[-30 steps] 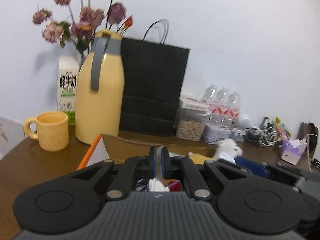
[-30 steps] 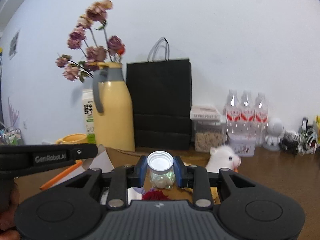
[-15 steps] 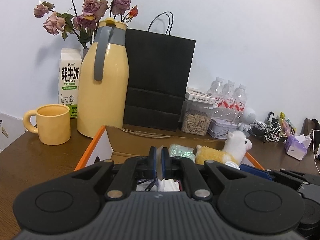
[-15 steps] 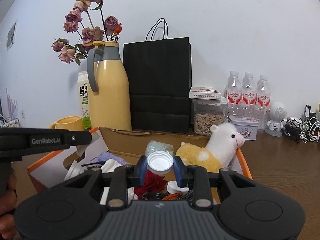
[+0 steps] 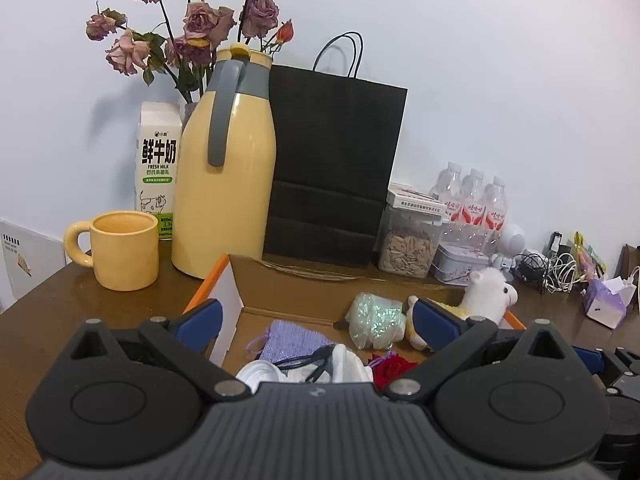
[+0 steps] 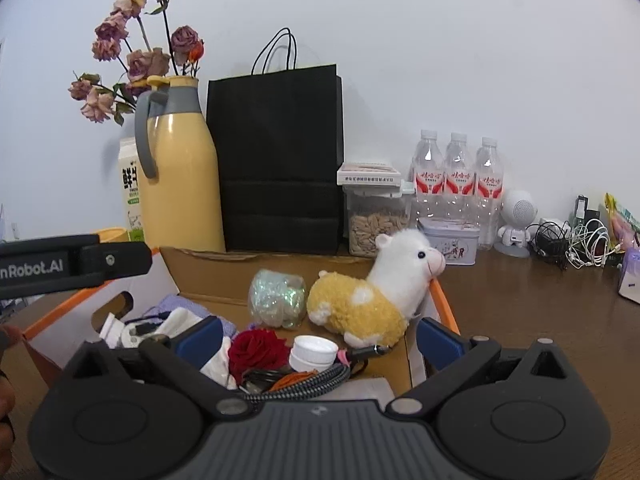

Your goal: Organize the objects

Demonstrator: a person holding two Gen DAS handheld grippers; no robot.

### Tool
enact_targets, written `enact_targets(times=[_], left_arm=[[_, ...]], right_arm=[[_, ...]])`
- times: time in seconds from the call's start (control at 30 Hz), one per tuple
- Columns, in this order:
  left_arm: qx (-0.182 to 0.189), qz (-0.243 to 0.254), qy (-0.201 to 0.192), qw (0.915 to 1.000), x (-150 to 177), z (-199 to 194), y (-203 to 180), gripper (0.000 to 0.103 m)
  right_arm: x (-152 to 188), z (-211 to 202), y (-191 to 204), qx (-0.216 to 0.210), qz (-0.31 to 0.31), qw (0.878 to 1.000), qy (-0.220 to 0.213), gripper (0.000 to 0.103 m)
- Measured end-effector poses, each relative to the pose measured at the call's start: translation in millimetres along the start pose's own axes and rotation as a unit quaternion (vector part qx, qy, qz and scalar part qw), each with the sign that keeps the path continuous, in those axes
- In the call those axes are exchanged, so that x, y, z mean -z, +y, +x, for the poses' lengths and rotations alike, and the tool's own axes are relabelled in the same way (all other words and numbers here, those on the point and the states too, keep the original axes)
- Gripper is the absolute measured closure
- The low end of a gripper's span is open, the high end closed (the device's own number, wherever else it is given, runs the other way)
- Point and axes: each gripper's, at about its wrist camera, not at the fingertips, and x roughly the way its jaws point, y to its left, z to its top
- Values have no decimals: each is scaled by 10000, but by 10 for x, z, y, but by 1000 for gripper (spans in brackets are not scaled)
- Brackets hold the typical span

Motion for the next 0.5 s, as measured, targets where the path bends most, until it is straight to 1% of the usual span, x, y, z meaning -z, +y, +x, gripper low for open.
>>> enact_targets(times=[0.13,0.27,0.4,0.5], left_arm=[[-31,-2,64,10000,13,19,0,0],[13,-6,176,9998,19,36,-6,0],[87,44,191,9998,-22,-23,-28,0],[56,114,184,9998,-51,-111,-22,0]], right_arm=[[1,2,-17,-8,60,10000,4,0],[-1,-1,-15,-70,86,9999,20,0],[-55,-71,-14,-48,123,9999,-54,0],[-108,-173,-41,-6,207,9997,-122,0]])
